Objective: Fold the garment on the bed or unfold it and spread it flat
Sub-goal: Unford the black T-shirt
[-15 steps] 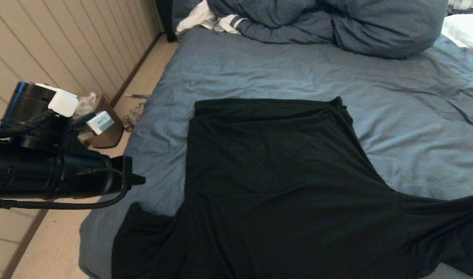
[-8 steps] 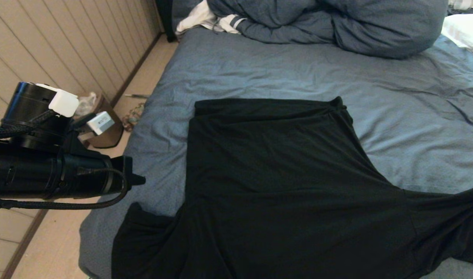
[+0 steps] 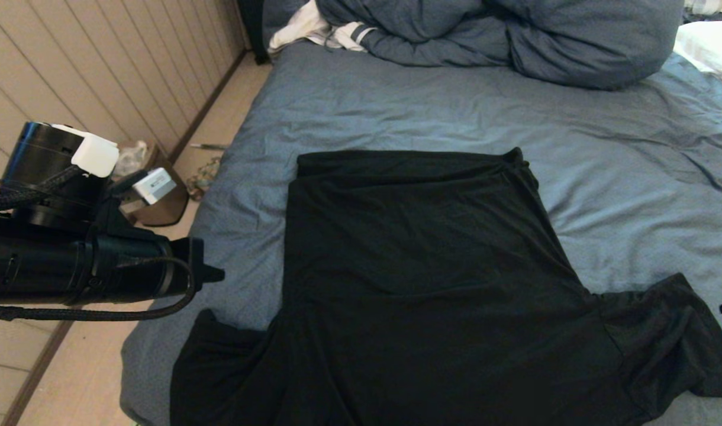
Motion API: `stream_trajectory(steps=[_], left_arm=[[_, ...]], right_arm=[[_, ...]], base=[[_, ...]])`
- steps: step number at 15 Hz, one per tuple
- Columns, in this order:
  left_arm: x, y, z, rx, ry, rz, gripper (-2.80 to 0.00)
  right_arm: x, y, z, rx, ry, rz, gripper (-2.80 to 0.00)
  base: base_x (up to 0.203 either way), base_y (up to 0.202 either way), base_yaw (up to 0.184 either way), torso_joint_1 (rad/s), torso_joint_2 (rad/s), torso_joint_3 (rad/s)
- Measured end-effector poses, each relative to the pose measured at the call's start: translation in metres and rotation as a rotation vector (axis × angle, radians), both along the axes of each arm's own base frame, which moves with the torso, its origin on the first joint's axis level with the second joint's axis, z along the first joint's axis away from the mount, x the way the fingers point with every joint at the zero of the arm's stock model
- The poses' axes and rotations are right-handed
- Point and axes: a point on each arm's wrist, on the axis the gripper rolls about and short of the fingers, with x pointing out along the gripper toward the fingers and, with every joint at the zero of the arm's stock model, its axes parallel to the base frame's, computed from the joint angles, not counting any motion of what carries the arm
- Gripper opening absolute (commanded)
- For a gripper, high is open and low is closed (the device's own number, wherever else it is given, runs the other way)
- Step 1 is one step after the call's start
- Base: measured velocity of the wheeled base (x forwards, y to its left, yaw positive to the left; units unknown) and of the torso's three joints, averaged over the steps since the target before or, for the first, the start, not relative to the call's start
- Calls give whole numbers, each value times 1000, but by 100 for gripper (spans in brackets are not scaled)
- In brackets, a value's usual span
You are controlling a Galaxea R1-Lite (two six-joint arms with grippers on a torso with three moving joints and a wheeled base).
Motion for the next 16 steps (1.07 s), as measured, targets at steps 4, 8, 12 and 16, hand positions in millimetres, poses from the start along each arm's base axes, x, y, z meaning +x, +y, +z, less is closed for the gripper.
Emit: stream_trajectory(steps=[4,8,12,16], left_arm=[[-8,-5,2,-20,15,-14,-280],[-18,-3,-3,-18,43,-7,-280],[-24,0,-11,-19,67,3,-280],[-28,2,-16,-26,86,18,-280]], right_arm=[[-28,62,-1,246,118,219,-280],[-47,120,-22,346,271,423,-280],[-49,148,-41,284,370,549,-280],[-40,182,-68,164,380,602,-280]], base=[[0,0,0,0,0,0],[0,0,0,0,0,0],[0,0,0,0,0,0],[0,0,0,0,0,0]])
